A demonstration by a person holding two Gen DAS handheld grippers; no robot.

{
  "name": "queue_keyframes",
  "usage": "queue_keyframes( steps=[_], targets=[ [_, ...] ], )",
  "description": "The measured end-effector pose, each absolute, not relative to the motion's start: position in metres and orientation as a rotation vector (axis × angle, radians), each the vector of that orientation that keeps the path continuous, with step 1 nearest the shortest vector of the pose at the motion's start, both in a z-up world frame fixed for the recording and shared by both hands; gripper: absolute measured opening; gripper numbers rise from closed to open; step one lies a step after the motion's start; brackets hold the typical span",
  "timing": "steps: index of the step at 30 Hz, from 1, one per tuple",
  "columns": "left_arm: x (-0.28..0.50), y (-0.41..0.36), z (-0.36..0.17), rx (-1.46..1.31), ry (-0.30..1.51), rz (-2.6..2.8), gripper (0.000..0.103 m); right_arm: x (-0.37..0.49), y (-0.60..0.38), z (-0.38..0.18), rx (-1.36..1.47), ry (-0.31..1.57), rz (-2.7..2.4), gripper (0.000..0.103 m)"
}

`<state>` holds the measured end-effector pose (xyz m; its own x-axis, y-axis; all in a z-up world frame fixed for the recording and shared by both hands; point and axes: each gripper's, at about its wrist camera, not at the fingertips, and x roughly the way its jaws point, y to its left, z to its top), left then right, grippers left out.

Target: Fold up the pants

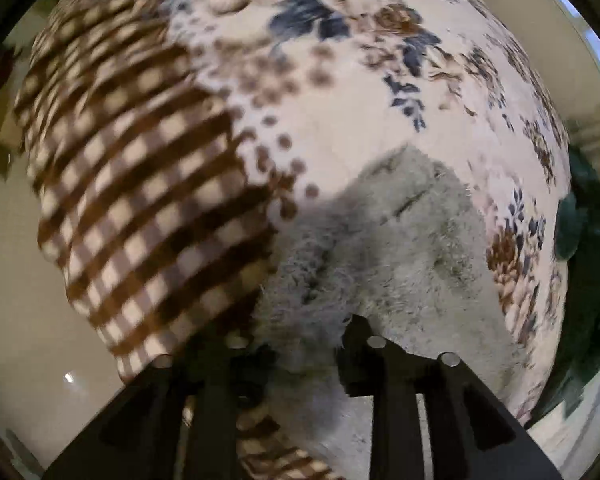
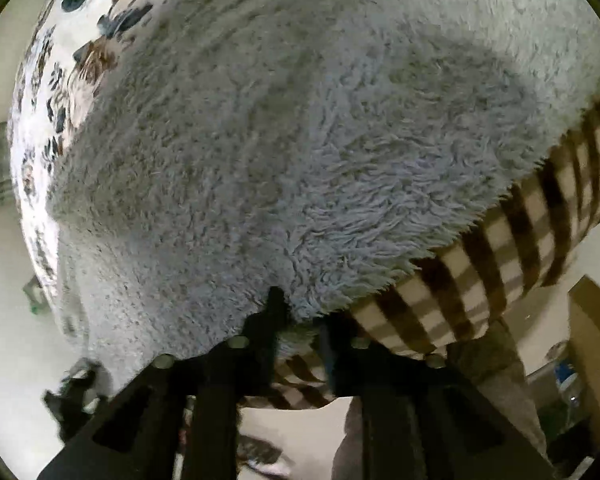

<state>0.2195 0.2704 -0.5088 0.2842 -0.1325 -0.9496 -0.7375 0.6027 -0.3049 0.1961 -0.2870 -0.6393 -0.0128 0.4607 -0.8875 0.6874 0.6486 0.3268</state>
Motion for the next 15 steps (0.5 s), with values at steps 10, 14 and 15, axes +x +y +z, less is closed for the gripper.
queue_keyframes(
  steps=[10,14,15],
  targets=[
    [0.216,0.174,-0.436,-0.538,1.262,0.435,0.075,0.161,-0.424,-0.59,1.023,1.401,-0.421,0.055],
    [0.226,0.106,-0.437,-0.426,1.294,0.314,0.075,0.154,-0.522,-0.561,1.01,1.209,-0.632,0.055],
    [0.23,0.089,-0.442,-0.418,1.312,0.278,0.075,0.155,-0.542,-0.56,1.007,1.178,-0.667,0.055]
  ],
)
